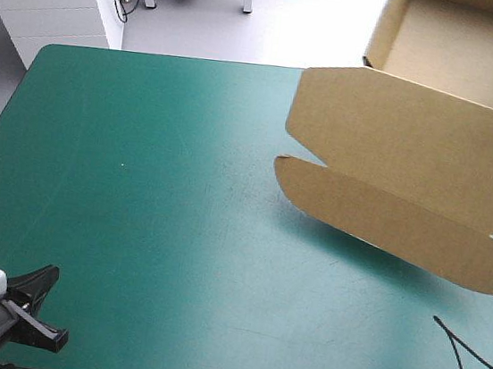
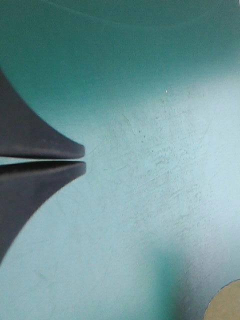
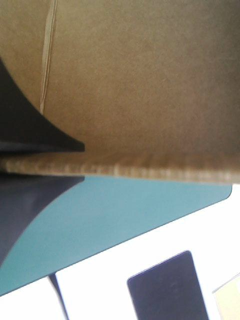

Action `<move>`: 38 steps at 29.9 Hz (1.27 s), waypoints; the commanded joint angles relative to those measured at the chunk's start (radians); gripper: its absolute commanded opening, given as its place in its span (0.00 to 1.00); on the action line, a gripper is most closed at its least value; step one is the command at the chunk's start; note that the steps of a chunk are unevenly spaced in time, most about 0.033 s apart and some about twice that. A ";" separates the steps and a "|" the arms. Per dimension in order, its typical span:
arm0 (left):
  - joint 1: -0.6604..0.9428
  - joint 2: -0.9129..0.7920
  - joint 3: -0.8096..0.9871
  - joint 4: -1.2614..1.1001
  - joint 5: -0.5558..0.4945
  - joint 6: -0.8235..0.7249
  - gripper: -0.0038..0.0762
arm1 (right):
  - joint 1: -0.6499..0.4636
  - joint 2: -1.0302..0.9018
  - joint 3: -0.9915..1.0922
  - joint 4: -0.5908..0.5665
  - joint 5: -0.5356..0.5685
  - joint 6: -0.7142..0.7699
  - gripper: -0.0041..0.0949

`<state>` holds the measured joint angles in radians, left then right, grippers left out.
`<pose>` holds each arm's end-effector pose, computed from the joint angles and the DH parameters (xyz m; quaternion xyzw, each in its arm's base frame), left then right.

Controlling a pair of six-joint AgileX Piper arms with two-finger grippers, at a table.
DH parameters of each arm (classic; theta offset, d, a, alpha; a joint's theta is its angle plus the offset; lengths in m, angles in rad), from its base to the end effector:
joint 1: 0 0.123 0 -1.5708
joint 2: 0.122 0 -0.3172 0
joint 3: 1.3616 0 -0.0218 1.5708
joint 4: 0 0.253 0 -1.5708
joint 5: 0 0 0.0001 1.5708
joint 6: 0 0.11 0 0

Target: Fold the box

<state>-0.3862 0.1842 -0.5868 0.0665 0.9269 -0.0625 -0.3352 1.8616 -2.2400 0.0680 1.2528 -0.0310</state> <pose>0.0115 0.0016 0.3104 0.1384 0.8317 -0.0871 0.5306 0.3999 -0.1318 0.4688 0.1375 0.9134 -0.0362 0.3814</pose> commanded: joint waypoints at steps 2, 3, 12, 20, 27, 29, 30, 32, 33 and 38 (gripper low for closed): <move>-0.004 0.017 -0.021 -0.009 -0.074 -0.006 0.04 | -0.107 -0.032 0.102 0.019 -0.006 -0.056 0.02; -0.004 0.017 -0.021 -0.009 -0.074 -0.006 0.04 | -0.123 -0.026 0.138 0.019 -0.006 -0.070 0.02; -0.004 0.017 -0.021 -0.007 -0.075 -0.006 0.04 | -0.153 0.053 0.359 0.027 -0.051 -0.125 0.02; -0.004 0.017 -0.021 -0.007 -0.075 -0.006 0.04 | -0.153 0.068 0.359 0.044 -0.005 -0.162 0.14; -0.004 0.017 -0.021 0.000 -0.075 -0.008 0.04 | -0.153 0.028 0.350 0.058 -0.005 -0.171 0.70; -0.004 0.017 -0.021 0.000 -0.075 -0.008 0.04 | -0.153 -0.004 0.342 0.044 -0.005 -0.171 0.84; -0.004 0.017 -0.021 0.000 -0.075 -0.008 0.04 | -0.153 -0.030 0.340 0.041 -0.005 -0.167 0.87; -0.004 0.017 -0.021 0.000 -0.075 -0.008 0.04 | -0.153 -0.094 0.340 0.058 -0.003 -0.148 0.87; -0.004 0.017 -0.021 0.000 -0.075 -0.008 0.04 | -0.153 -0.133 0.340 0.081 -0.003 -0.141 0.87; -0.004 0.017 -0.021 0.000 -0.073 -0.008 0.04 | -0.127 -0.349 0.414 0.355 -0.005 -0.223 0.75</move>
<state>-0.3862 0.1842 -0.5832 0.0620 0.9270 -0.0628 -0.4815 1.6727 -1.8432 0.2620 1.2400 -0.1938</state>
